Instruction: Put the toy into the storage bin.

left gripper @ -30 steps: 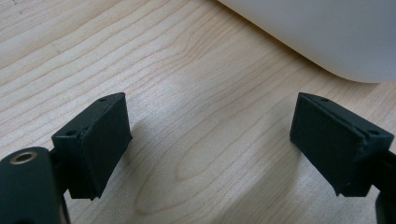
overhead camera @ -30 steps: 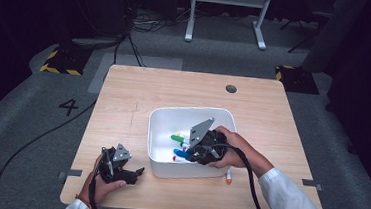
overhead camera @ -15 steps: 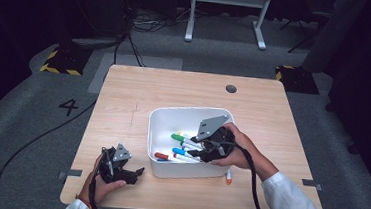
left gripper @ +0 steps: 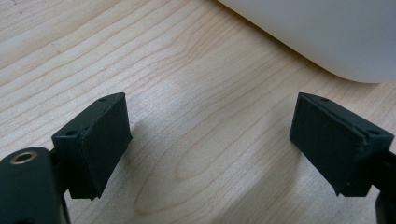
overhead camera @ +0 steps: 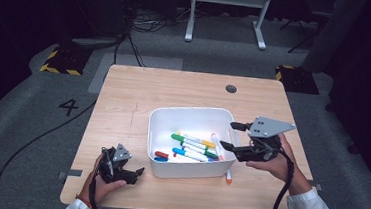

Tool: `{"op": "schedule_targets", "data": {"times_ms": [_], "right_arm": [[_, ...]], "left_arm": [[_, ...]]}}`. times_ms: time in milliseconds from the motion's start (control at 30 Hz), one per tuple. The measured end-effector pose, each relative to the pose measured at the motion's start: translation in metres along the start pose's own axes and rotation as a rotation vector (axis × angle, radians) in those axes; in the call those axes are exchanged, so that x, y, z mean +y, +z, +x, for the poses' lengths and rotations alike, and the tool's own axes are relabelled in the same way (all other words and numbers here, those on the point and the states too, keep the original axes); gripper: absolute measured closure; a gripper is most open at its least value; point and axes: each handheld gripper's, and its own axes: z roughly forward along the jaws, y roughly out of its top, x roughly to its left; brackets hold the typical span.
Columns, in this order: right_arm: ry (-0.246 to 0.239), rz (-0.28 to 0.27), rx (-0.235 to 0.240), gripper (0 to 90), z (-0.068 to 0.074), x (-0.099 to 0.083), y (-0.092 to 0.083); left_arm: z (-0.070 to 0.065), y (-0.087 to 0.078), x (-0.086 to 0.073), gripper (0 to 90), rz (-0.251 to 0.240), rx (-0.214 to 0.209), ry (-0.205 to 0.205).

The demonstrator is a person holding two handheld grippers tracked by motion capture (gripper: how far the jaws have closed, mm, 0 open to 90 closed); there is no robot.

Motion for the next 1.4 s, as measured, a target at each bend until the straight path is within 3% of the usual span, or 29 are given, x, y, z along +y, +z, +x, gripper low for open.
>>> {"op": "schedule_targets", "data": {"times_ms": [67,200,400,467,600,633,733,767,967,1233,1400], "right_arm": [[0.043,-0.02,-0.032,32.3,-0.001,-0.009,-0.01],[0.067,-0.035,-0.108,31.6,-0.002,-0.031,-0.027],[0.094,-0.008,-0.164,31.7,0.002,-0.07,-0.034],[0.109,-0.007,-0.157,31.8,0.005,-0.083,-0.033],[0.128,0.029,-0.147,31.7,0.009,-0.102,-0.027],[0.153,0.059,-0.128,31.3,0.015,-0.115,-0.018],[0.163,0.08,-0.118,31.3,0.018,-0.124,-0.011],[0.175,0.113,-0.099,30.5,0.023,-0.134,0.0],[0.2,0.174,-0.061,27.8,0.036,-0.149,0.028],[0.201,0.224,-0.101,28.1,0.039,-0.155,0.045],[0.224,0.252,-0.143,30.4,0.026,-0.166,0.039]], "left_arm": [[0.0,0.0,0.0,12.5,0.0,-0.001,-0.002],[0.0,0.0,0.0,12.5,0.0,-0.001,-0.002],[0.0,0.0,0.0,12.4,0.0,-0.001,-0.002],[0.0,0.0,0.0,12.4,0.0,-0.001,-0.002],[0.0,0.0,0.0,12.5,0.0,-0.001,-0.002],[0.0,0.0,0.0,12.5,0.0,-0.001,-0.002],[0.0,0.0,0.0,12.5,0.0,-0.001,-0.002],[0.0,0.0,0.0,12.5,0.0,-0.001,-0.003],[0.0,0.0,0.0,12.5,0.0,-0.001,-0.002],[0.0,0.0,0.0,12.5,0.0,-0.001,-0.002],[0.0,0.0,0.0,12.5,0.0,-0.001,-0.002]]}}
